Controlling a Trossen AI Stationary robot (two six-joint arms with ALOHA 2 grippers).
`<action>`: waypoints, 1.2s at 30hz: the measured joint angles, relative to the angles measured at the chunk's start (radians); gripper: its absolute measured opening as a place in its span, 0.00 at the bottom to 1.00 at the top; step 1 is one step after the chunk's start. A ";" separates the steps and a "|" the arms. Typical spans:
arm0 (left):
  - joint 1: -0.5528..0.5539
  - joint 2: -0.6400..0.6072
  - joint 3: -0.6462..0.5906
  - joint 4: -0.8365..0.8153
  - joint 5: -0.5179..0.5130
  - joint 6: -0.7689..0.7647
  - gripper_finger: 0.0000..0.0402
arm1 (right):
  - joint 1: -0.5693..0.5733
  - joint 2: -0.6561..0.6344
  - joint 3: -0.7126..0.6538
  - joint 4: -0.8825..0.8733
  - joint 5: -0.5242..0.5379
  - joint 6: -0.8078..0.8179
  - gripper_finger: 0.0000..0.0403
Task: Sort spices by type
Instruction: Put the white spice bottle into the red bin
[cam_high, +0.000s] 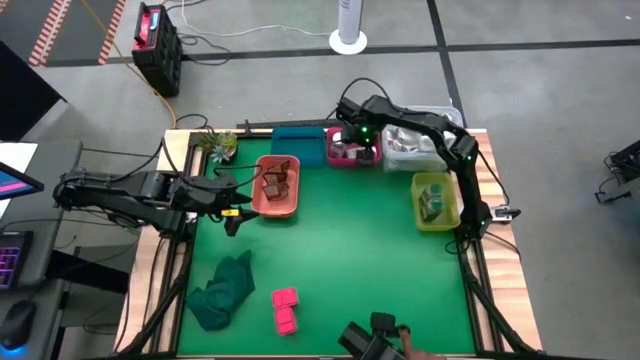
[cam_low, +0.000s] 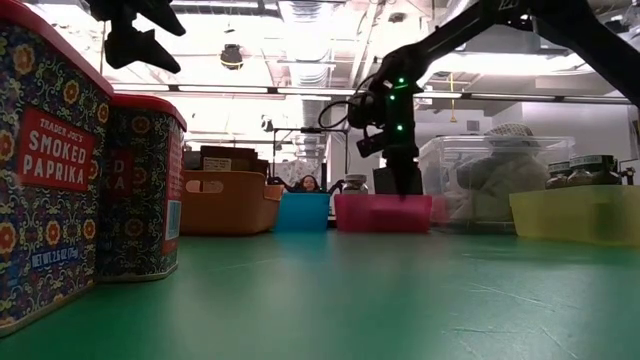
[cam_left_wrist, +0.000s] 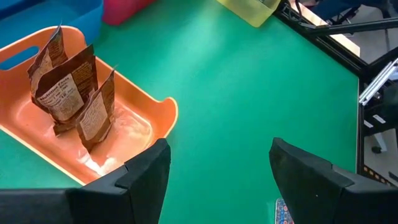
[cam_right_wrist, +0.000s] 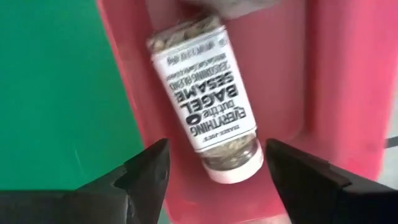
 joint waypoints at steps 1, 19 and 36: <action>0.000 0.000 0.000 0.000 0.000 0.002 0.65 | 0.000 0.000 -0.011 0.007 0.002 -0.019 0.73; 0.000 -0.001 0.000 0.000 0.029 0.008 0.65 | -0.006 0.000 -0.162 0.116 0.028 -0.188 0.72; 0.000 -0.001 0.000 0.000 0.035 0.005 0.65 | 0.013 0.002 -0.179 0.128 0.079 -0.207 0.54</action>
